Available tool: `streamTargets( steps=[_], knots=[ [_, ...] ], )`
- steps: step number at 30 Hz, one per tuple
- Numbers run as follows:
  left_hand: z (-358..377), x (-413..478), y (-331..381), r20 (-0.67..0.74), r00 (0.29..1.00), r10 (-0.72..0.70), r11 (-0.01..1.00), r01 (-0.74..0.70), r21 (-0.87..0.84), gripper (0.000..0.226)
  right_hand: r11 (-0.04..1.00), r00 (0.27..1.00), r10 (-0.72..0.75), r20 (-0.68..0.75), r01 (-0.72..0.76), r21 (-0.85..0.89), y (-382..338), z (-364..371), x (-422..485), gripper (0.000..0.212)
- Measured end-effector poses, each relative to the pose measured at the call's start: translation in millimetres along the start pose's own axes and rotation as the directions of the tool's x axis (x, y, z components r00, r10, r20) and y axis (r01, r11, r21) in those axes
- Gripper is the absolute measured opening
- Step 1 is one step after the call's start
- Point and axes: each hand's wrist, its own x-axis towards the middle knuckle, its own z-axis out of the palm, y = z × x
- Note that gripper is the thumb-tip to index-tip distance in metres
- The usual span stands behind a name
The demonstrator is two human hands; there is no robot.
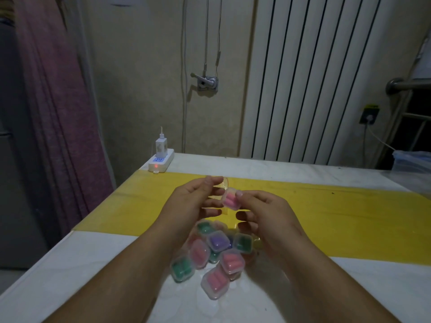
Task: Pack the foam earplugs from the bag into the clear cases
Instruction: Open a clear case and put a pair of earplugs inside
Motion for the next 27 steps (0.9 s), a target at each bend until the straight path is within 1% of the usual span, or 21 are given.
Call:
streamTargets(
  steps=[2, 4, 6, 8, 11, 13, 15, 18, 21, 23, 26, 27],
  knots=[
    [-2, 2, 2, -0.075, 0.997, 0.012, 1.0, -0.012, 0.001, 0.039, 1.0, 0.999, -0.028, -0.037, 0.028, -0.012, -3, -1, 0, 0.013],
    [-3, 3, 3, -0.133, 0.991, 0.025, 1.0, -0.026, -0.004, 0.036, 0.995, 0.994, -0.073, -0.078, 0.068, -0.068, -6, -2, 0, 0.012],
    [-4, 3, 4, -0.156, 0.987, 0.033, 0.999, -0.033, 0.008, 0.03, 0.989, 0.988, -0.096, -0.124, 0.08, -0.126, -6, -4, 0, 0.013],
    [-5, 2, 5, -0.144, 0.989, 0.041, 0.999, -0.036, 0.037, 0.022, 0.989, 0.985, -0.105, -0.138, 0.089, -0.116, -7, -6, 1, 0.012],
    [-4, 0, 4, -0.09, 0.994, 0.064, 0.99, -0.051, 0.133, 0.012, 0.979, 0.987, -0.136, -0.09, 0.12, -0.164, -5, -6, 1, 0.012],
    [-1, -2, 2, -0.047, 0.996, 0.079, 0.974, -0.067, 0.216, 0.011, 0.968, 0.987, -0.154, -0.046, 0.141, -0.209, -2, -3, 1, 0.013],
    [0, -4, 2, -0.006, 0.997, 0.082, 0.961, -0.078, 0.265, 0.012, 0.969, 0.988, -0.155, -0.026, 0.147, -0.197, 1, -1, 1, 0.014],
    [-1, -4, 7, -0.017, 0.995, 0.096, 0.954, -0.087, 0.286, 0.013, 0.973, 0.991, -0.133, -0.033, 0.124, -0.197, 2, 1, -1, 0.012],
    [-6, -1, 13, -0.077, 0.992, 0.1, 0.947, -0.071, 0.314, 0.011, 0.975, 0.994, -0.103, -0.045, 0.092, -0.201, 1, 2, -2, 0.013],
    [-13, 4, 13, -0.164, 0.982, 0.093, 0.929, -0.026, 0.368, 0.009, 0.973, 0.994, -0.093, -0.051, 0.08, -0.218, 2, 2, -1, 0.011],
    [-26, 10, 10, -0.358, 0.931, 0.075, 0.867, 0.117, 0.484, 0.013, 0.969, 0.995, -0.085, -0.055, 0.069, -0.236, 3, 2, -1, 0.008],
    [-29, 11, 11, -0.398, 0.916, 0.05, 0.845, 0.173, 0.507, 0.014, 0.968, 0.995, -0.082, -0.057, 0.066, -0.243, 3, 2, -1, 0.01]
  ],
)
